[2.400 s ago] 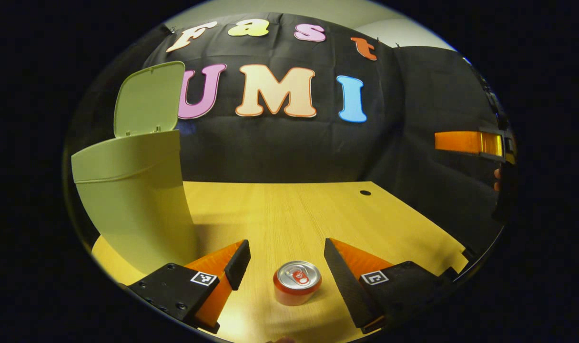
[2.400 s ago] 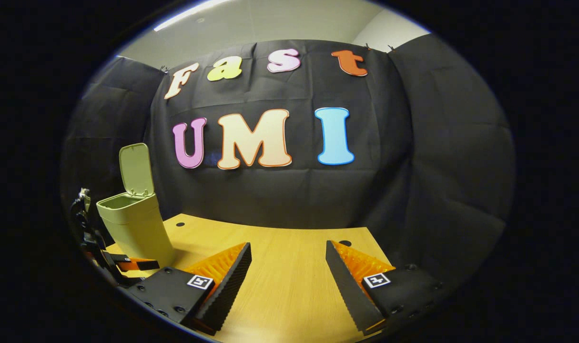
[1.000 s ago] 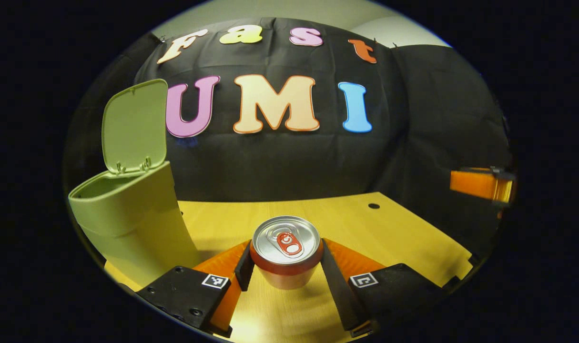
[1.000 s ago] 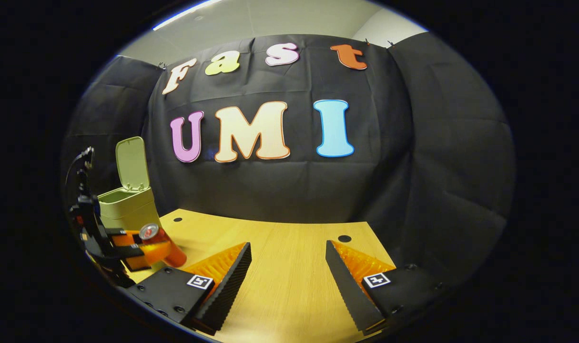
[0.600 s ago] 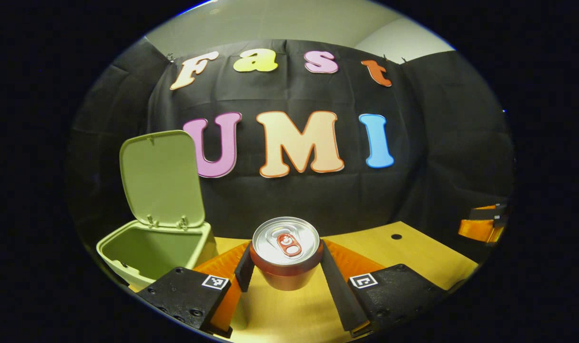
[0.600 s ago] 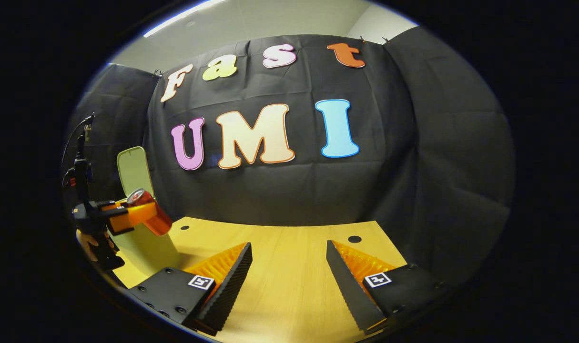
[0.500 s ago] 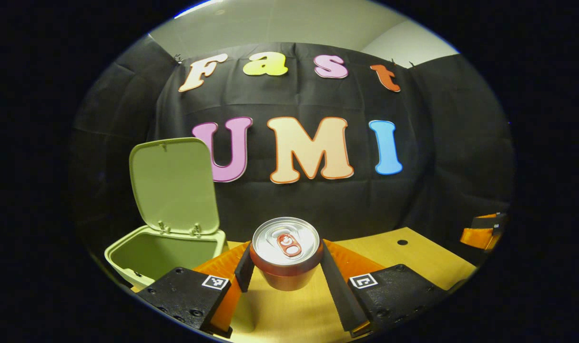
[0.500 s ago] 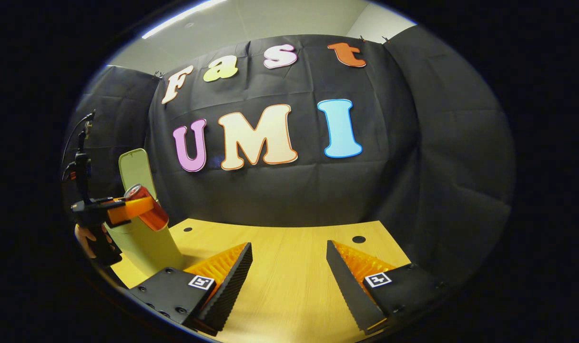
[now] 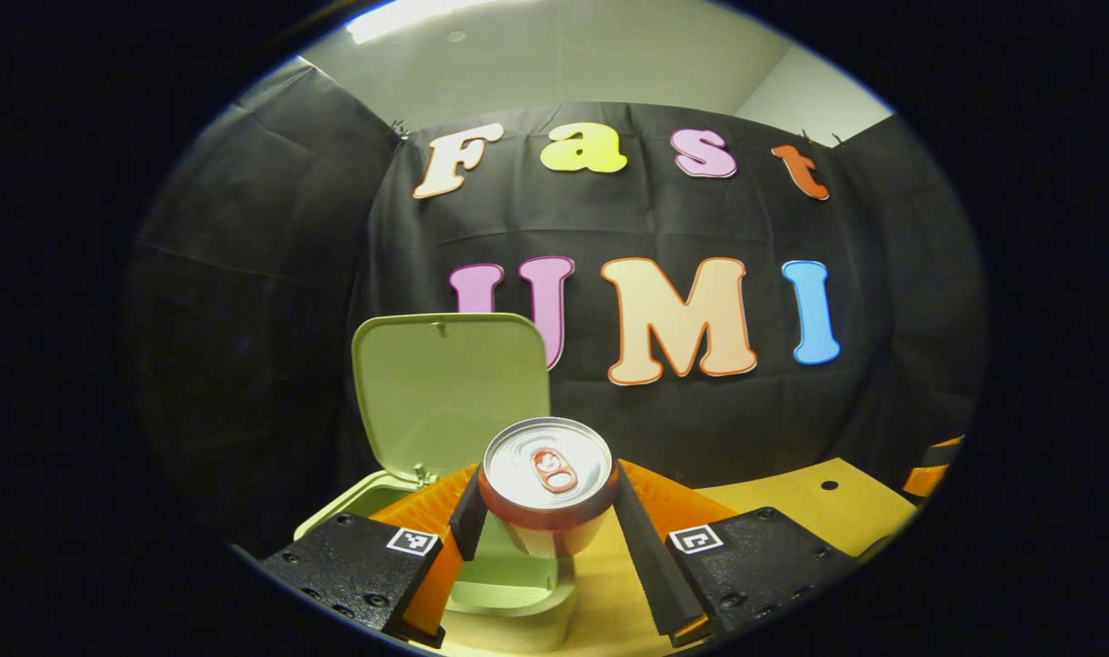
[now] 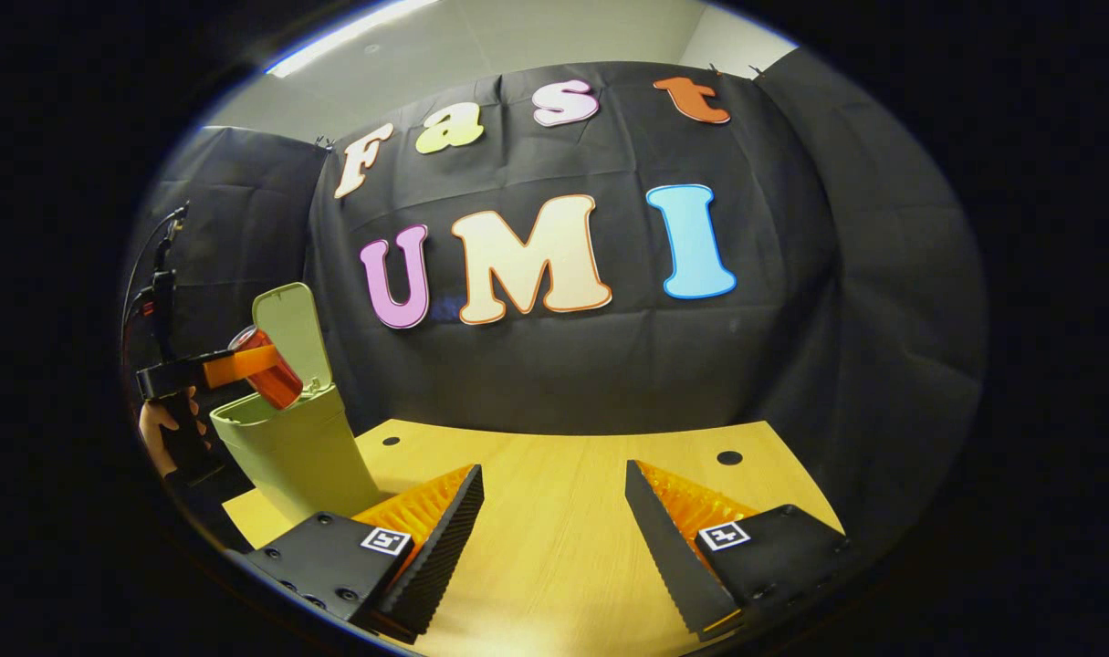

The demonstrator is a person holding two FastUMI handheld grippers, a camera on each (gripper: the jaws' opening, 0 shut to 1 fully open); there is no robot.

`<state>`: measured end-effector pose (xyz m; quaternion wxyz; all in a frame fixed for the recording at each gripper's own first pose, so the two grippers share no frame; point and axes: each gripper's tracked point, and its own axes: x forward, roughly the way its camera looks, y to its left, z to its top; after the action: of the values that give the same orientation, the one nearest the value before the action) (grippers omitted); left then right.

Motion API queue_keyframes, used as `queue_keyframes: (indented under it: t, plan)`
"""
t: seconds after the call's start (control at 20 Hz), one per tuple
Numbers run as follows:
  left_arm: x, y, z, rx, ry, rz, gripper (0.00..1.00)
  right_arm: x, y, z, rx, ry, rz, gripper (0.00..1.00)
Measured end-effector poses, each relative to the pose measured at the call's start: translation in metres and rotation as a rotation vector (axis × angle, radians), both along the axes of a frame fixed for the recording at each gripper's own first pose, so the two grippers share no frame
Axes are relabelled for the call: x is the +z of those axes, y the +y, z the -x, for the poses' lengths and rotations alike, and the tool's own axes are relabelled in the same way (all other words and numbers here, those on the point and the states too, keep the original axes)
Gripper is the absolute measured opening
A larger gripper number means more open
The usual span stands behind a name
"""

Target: Press the lid of the desktop garbage bin to open it, pick up the crumpled paper on the desktop and throw it into the bin, then pick up the pop can on the desktop and drop it into the bin, and finally close the garbage bin lid.

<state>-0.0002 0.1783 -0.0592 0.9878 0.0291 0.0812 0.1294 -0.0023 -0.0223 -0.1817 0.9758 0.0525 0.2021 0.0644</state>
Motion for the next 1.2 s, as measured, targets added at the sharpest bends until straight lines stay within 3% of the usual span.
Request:
queue_keyframes:
  t: [0.45,0.55,1.0,1.2]
  plan:
    - [-0.027,0.05,0.021,0.079,0.065,0.0,0.79,0.007,0.021,0.003,0.007,-0.017,0.005,0.98]
    - [-0.014,0.051,0.019,0.059,0.041,-0.002,0.86,0.009,0.025,0.006,-0.004,-0.019,0.011,0.98]
    - [0.104,0.073,-0.032,-0.068,-0.134,0.014,0.87,0.008,0.056,0.023,-0.074,-0.031,0.031,0.98]
    - [0.129,0.097,-0.07,-0.095,-0.157,0.026,0.86,0.004,0.069,0.024,-0.106,-0.022,0.02,0.99]
